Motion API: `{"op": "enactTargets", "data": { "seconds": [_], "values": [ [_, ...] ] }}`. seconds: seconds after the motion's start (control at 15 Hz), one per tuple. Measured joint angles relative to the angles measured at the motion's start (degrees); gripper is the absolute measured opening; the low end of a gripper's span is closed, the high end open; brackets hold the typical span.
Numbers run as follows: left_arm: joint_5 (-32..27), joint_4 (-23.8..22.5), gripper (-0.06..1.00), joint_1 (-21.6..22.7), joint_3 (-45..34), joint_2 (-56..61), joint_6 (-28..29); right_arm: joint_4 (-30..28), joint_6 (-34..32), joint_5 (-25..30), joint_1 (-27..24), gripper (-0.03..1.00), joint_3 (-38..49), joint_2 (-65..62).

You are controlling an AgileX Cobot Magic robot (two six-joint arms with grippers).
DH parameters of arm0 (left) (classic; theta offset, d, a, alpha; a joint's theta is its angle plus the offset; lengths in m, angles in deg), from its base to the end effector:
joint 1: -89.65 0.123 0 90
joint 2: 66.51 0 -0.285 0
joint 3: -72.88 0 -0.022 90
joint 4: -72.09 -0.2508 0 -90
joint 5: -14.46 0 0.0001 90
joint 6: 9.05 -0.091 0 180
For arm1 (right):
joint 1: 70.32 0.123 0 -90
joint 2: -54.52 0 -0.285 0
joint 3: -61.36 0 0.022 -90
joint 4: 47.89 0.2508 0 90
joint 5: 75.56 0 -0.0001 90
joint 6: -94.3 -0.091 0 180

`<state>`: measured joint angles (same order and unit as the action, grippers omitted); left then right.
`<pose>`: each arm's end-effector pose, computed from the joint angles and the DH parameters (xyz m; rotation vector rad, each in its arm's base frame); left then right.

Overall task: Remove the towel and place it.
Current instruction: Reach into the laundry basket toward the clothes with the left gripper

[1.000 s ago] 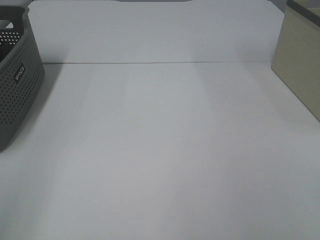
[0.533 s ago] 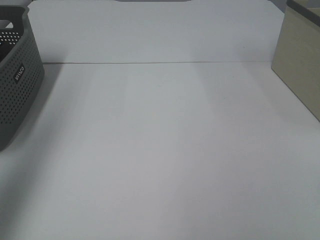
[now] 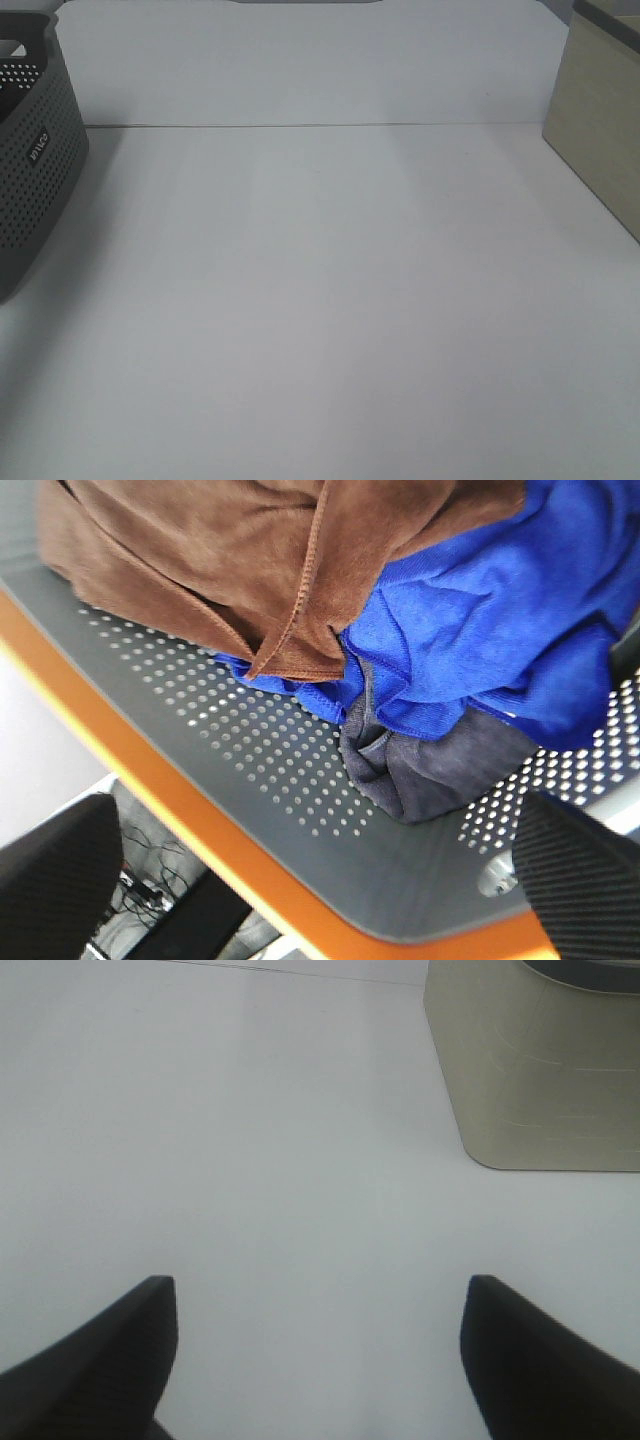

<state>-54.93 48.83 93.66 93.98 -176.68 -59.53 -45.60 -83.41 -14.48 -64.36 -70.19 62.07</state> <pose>0.3786 0.0603 0.3388 1.2361 2.6167 0.7826 -0.0063 0.0025 0.2775 -0.1491 2.0385 0.0879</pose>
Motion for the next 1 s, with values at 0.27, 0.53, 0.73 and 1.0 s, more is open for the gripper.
{"op": "enactTargets", "data": {
  "seconds": [0.27,0.53,0.73,1.0],
  "values": [
    [0.1,-0.3,0.99,2.3,4.6,-11.0,-2.6,0.0,0.0,0.0,0.0,0.75,0.0,0.0],
    [2.3,-0.3,0.99,2.6,8.4,-18.6,-3.8,0.0,0.0,0.0,0.0,0.75,0.0,0.0],
    [3.0,-0.3,0.99,2.7,10.5,-22.1,-4.9,0.0,0.0,0.0,0.0,0.75,0.0,0.0],
    [3.4,1.1,0.99,4.7,11.7,-24.9,-5.4,0.0,0.0,0.0,0.0,0.75,0.0,0.0]
  ]
}}
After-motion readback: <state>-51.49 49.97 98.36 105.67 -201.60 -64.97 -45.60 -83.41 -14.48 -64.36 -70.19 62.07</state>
